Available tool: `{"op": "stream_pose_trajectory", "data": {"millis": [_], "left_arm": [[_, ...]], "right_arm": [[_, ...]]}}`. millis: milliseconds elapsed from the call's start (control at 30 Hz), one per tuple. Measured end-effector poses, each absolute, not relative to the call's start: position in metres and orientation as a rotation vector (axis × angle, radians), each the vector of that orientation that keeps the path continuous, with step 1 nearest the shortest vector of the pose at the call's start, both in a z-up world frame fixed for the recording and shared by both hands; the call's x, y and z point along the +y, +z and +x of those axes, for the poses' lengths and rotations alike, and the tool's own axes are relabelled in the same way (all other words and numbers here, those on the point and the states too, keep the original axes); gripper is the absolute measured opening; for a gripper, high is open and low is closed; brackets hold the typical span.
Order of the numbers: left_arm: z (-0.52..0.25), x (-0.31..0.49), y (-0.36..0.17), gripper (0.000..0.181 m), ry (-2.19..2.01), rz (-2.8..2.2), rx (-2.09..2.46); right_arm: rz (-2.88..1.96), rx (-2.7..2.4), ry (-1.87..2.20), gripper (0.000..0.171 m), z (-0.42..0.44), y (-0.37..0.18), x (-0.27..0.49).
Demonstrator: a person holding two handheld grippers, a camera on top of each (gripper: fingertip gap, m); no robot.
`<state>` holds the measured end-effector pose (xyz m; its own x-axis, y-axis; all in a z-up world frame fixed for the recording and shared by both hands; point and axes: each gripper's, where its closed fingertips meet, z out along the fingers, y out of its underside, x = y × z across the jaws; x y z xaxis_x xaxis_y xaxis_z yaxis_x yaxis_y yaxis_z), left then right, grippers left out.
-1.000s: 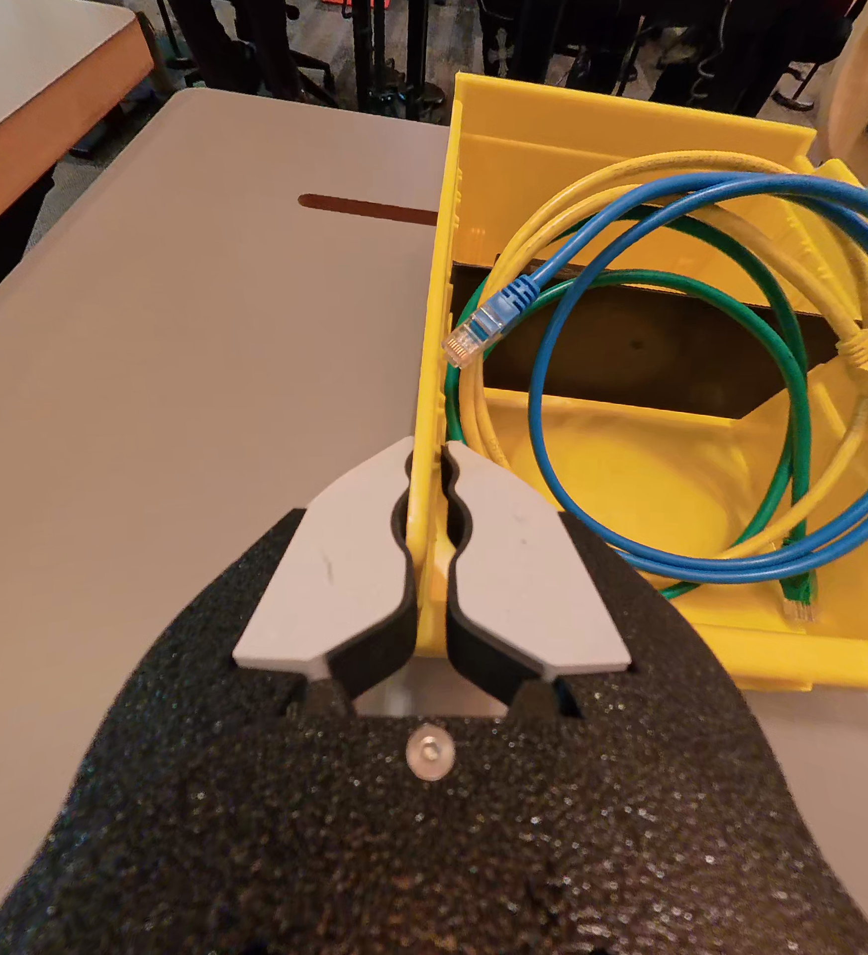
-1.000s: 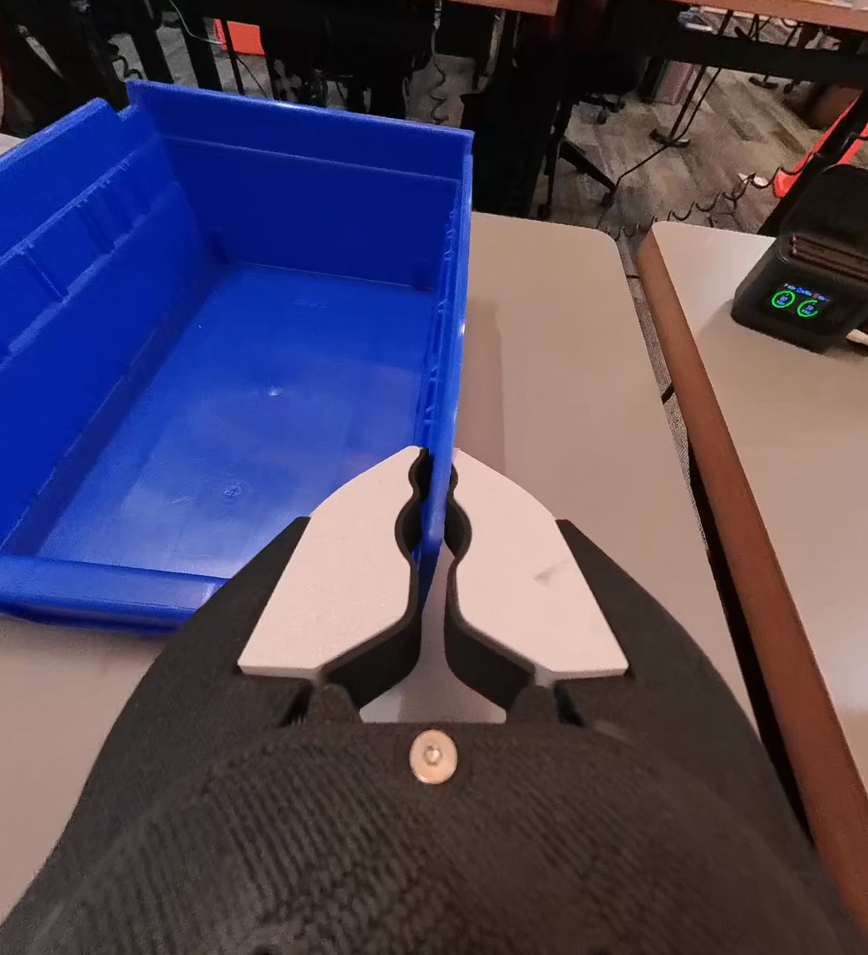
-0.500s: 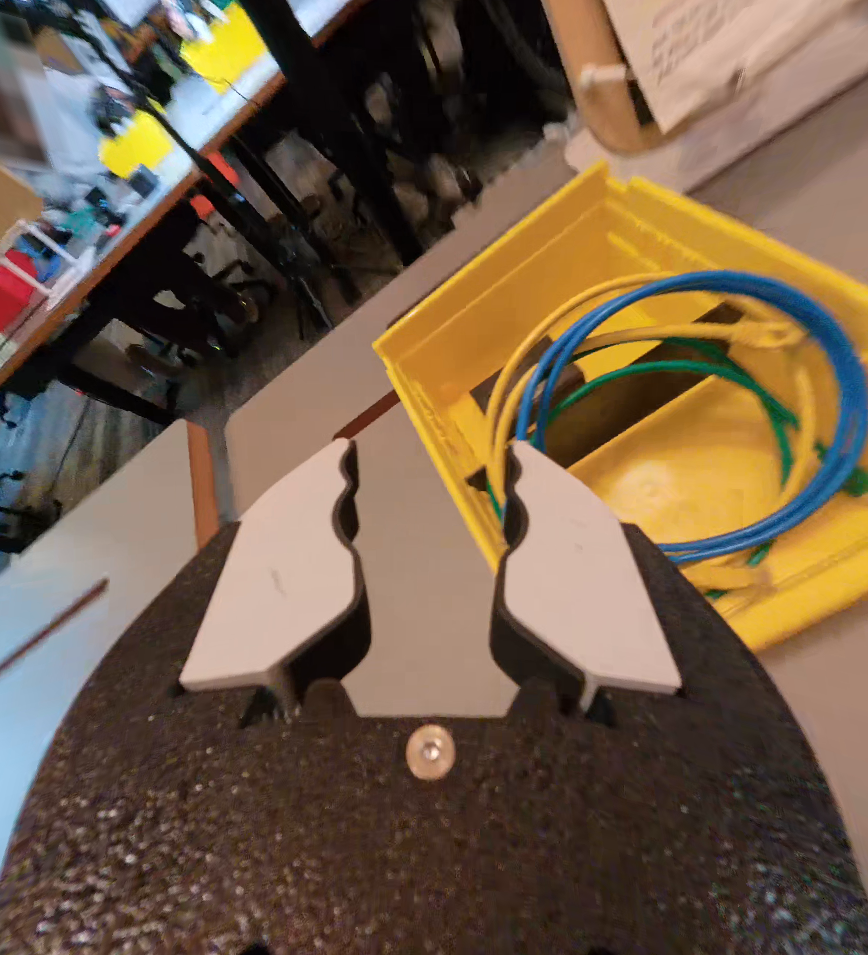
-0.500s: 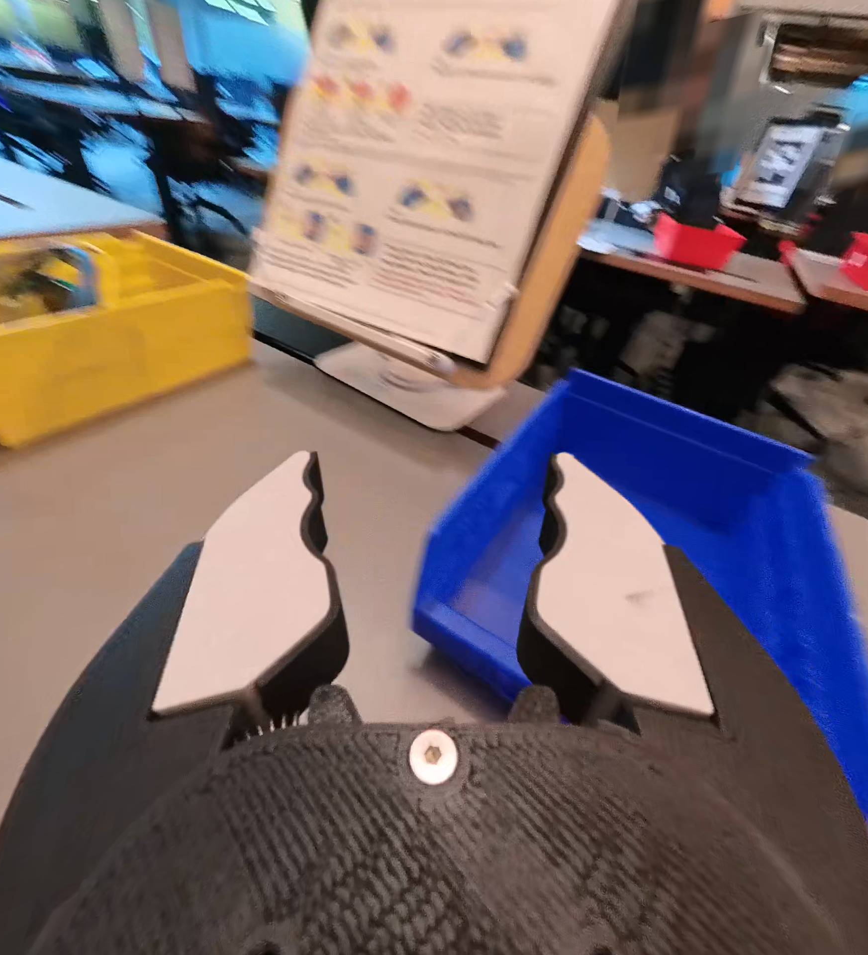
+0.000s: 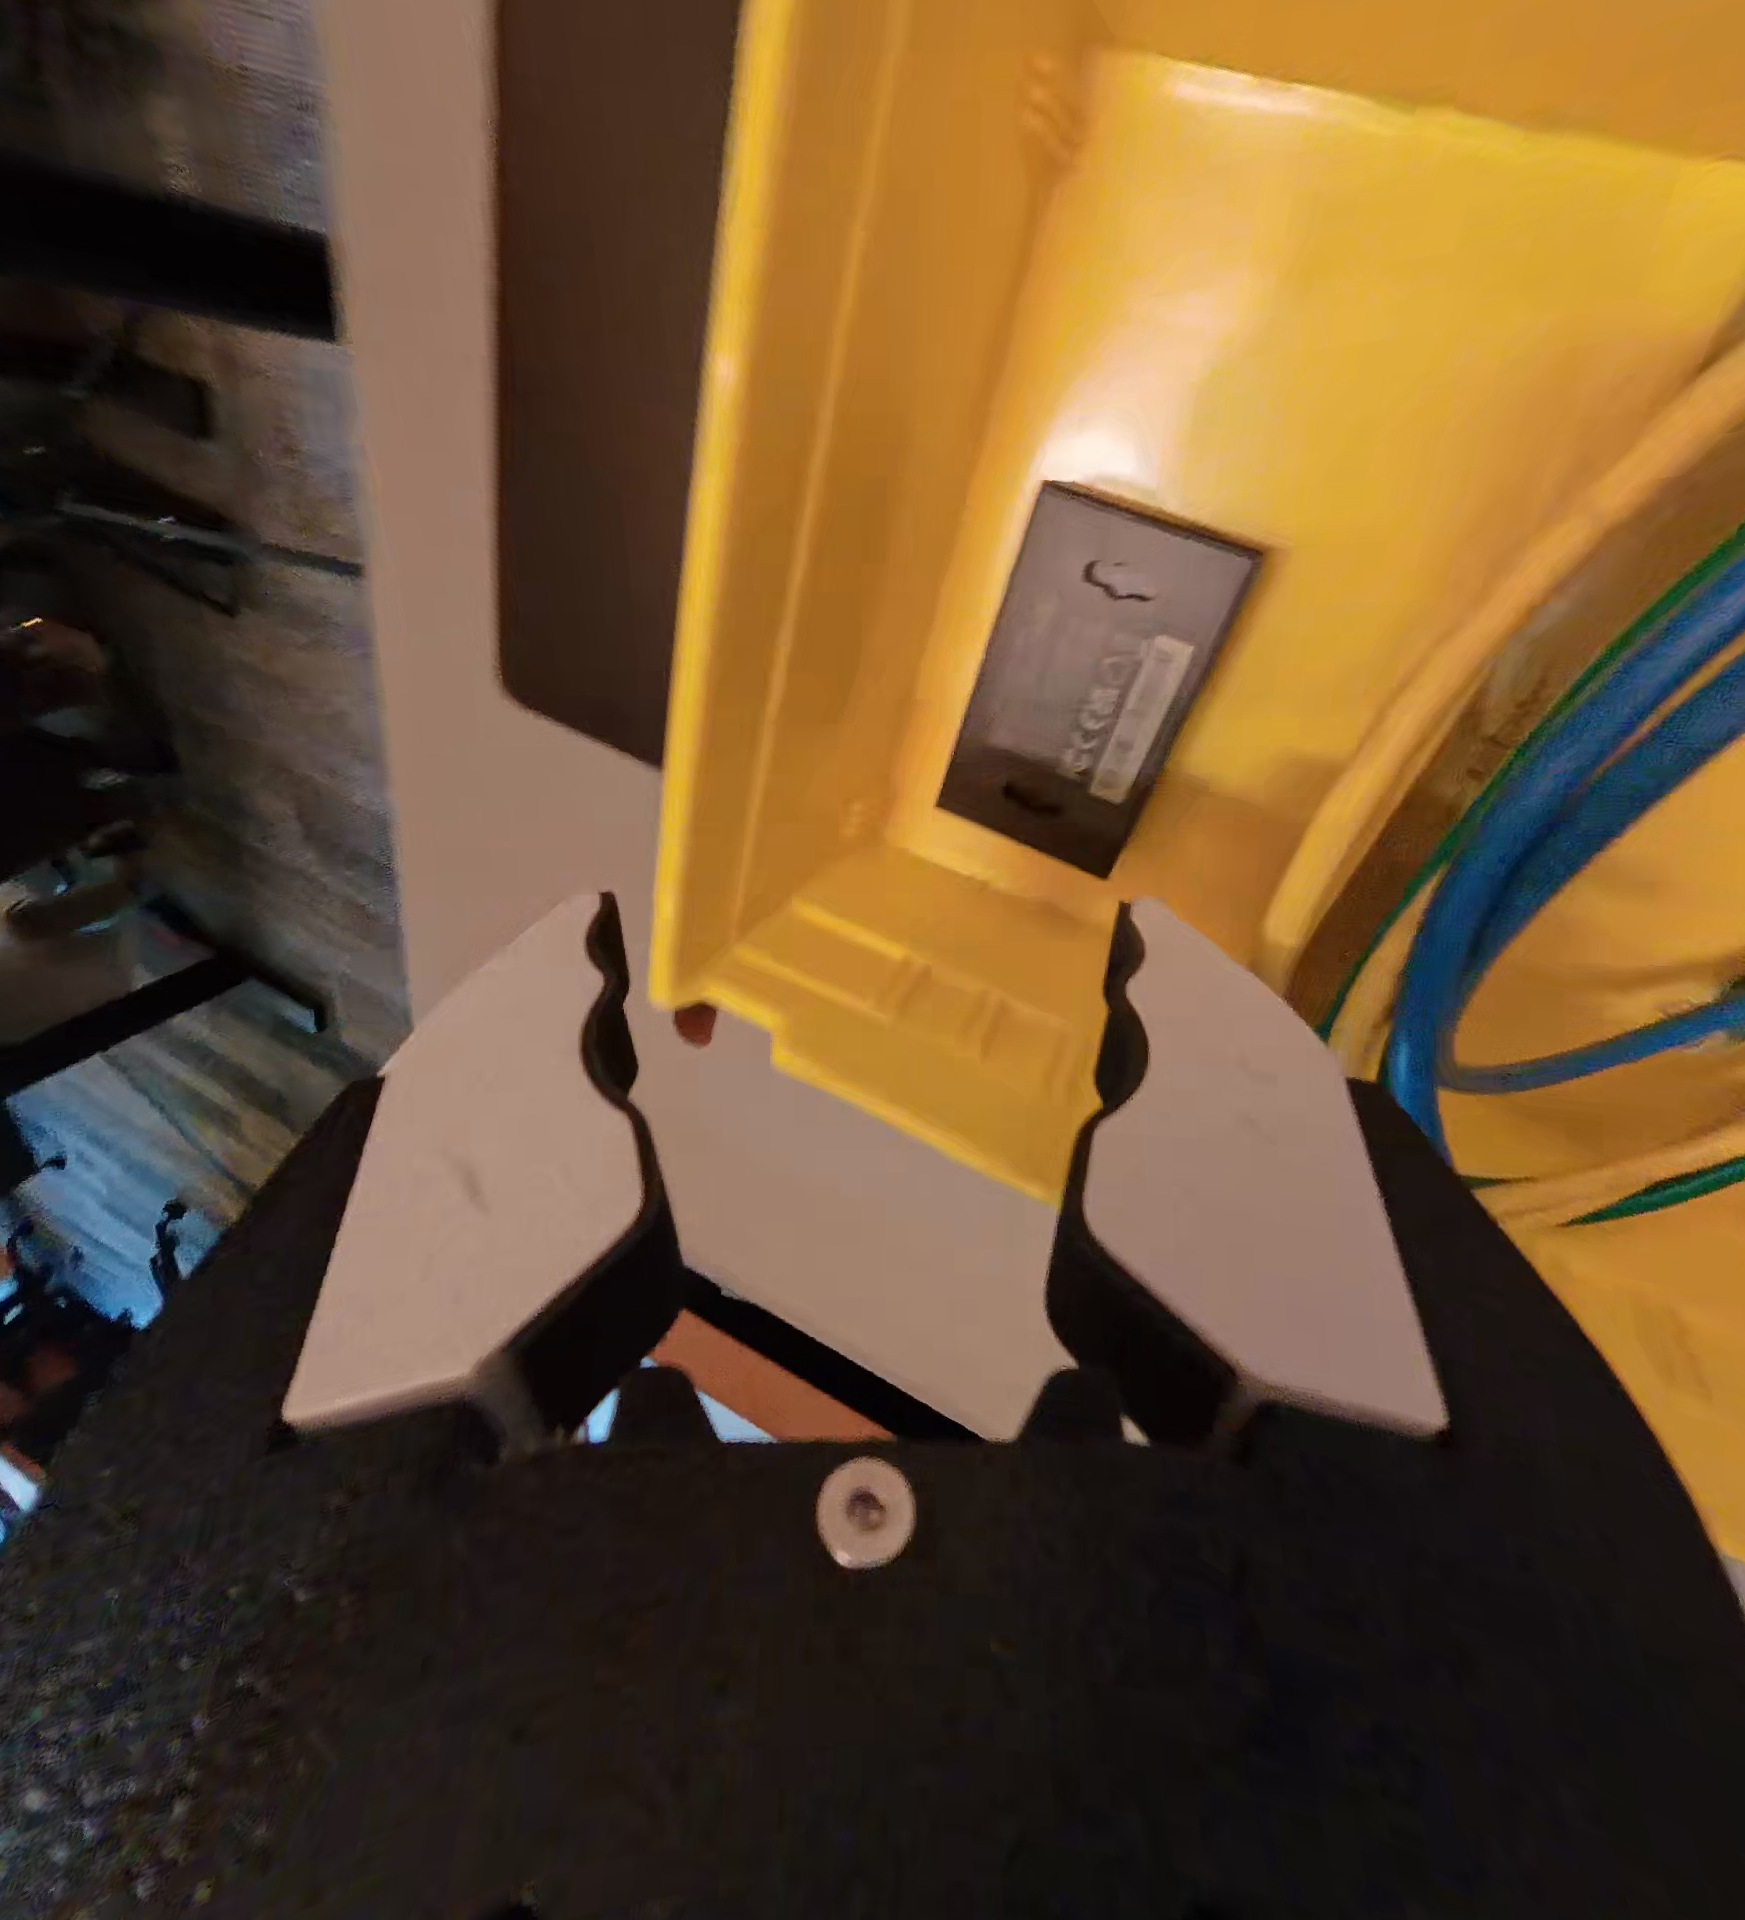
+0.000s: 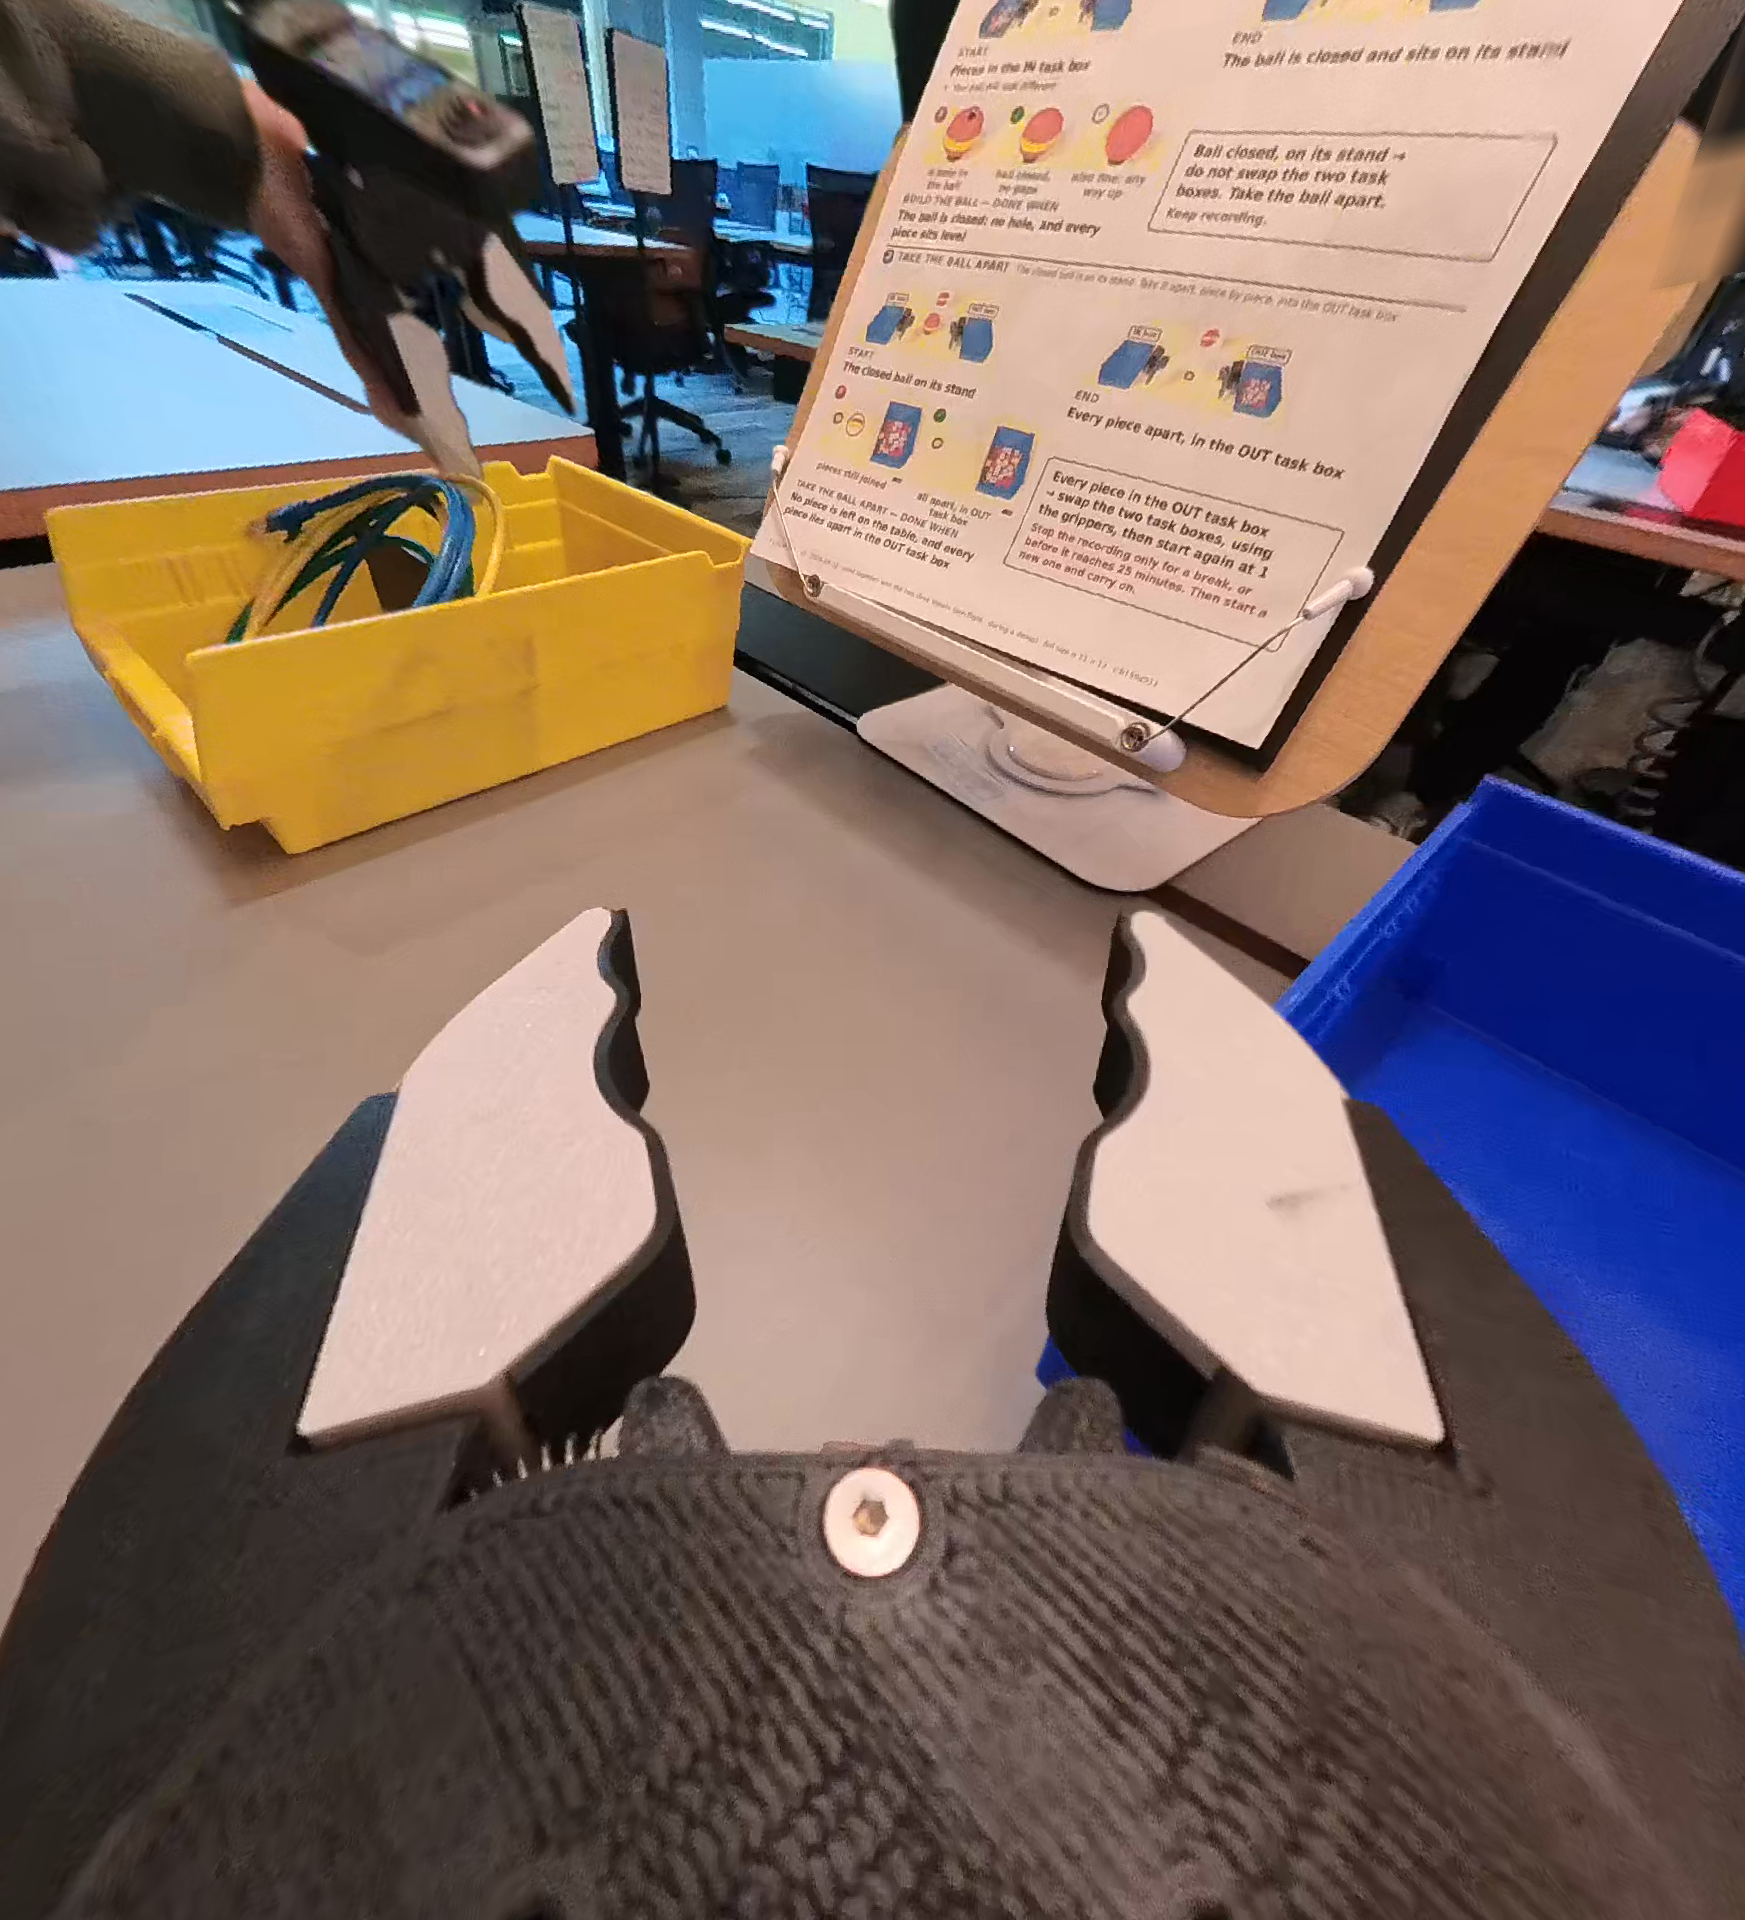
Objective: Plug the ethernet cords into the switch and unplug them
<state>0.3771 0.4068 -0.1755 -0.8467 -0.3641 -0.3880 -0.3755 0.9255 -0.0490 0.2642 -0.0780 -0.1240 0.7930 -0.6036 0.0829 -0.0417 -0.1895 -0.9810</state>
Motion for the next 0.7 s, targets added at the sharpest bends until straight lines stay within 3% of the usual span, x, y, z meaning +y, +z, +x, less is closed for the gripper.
{"op": "stream_pose_trajectory", "data": {"millis": [167, 267, 700], "left_arm": [[0.374, 0.391, -0.207, 0.064, 0.14, -0.428, 2.821], [0.365, 0.384, -0.219, 0.031, 0.188, -0.408, 2.882], [0.368, 0.391, -0.24, 0.03, 0.214, -0.37, 2.882]], "right_arm": [[-1.73, 0.538, -0.535, 0.086, 0.267, -0.137, -0.085], [-1.726, 0.551, -0.511, 0.086, 0.267, -0.142, -0.087], [-1.763, 0.561, -0.452, 0.089, 0.269, -0.16, -0.087]]}}
